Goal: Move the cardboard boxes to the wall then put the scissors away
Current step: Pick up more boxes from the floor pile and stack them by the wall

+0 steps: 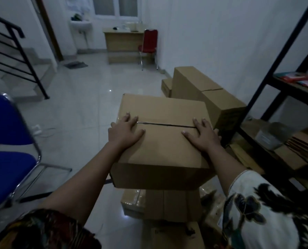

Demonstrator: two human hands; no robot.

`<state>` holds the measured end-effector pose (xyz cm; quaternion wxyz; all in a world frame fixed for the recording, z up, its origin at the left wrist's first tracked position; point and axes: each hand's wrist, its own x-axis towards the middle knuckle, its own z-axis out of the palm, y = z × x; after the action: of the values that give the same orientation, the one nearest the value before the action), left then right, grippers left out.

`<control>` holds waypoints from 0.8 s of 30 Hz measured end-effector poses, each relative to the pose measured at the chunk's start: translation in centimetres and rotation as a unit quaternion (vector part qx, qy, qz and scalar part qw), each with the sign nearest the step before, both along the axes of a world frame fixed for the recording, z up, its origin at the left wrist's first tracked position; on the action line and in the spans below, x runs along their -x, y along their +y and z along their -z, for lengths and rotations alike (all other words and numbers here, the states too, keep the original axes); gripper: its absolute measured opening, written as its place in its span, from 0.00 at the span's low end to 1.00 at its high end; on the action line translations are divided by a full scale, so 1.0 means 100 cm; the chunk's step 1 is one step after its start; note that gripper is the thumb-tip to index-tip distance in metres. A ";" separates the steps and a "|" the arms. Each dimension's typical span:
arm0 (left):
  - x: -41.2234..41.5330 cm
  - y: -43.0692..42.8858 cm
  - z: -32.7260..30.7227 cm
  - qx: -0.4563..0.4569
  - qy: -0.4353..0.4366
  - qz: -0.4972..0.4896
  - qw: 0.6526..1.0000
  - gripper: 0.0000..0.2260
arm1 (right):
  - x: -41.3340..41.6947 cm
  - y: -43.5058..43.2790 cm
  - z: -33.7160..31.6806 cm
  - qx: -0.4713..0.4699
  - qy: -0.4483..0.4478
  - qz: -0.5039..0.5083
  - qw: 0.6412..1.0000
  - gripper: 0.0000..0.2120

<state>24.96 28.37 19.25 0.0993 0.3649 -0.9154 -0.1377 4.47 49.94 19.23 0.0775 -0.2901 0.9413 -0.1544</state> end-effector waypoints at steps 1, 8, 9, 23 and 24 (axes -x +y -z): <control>-0.009 -0.012 0.003 -0.001 -0.006 -0.007 1.000 0.31 | -0.006 -0.015 0.003 -0.004 -0.006 -0.012 1.000 0.41; -0.037 -0.116 0.032 -0.031 -0.007 -0.031 0.999 0.36 | -0.024 -0.120 0.015 -0.032 -0.016 -0.059 0.998 0.42; -0.040 -0.133 0.036 -0.028 -0.005 -0.031 0.999 0.36 | -0.025 -0.136 0.017 -0.032 -0.017 -0.062 0.997 0.42; -0.054 -0.378 0.033 -0.019 -0.019 -0.027 0.999 0.41 | -0.034 -0.379 0.025 -0.028 0.000 -0.067 0.997 0.41; -0.047 -0.391 0.033 -0.015 -0.014 -0.025 0.999 0.41 | -0.026 -0.392 0.024 -0.026 0.003 -0.065 0.998 0.41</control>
<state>29.62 -10.69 15.99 0.0845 0.3907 -0.9053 -0.1438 7.10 10.73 16.85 0.0924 -0.3493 0.9242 -0.1240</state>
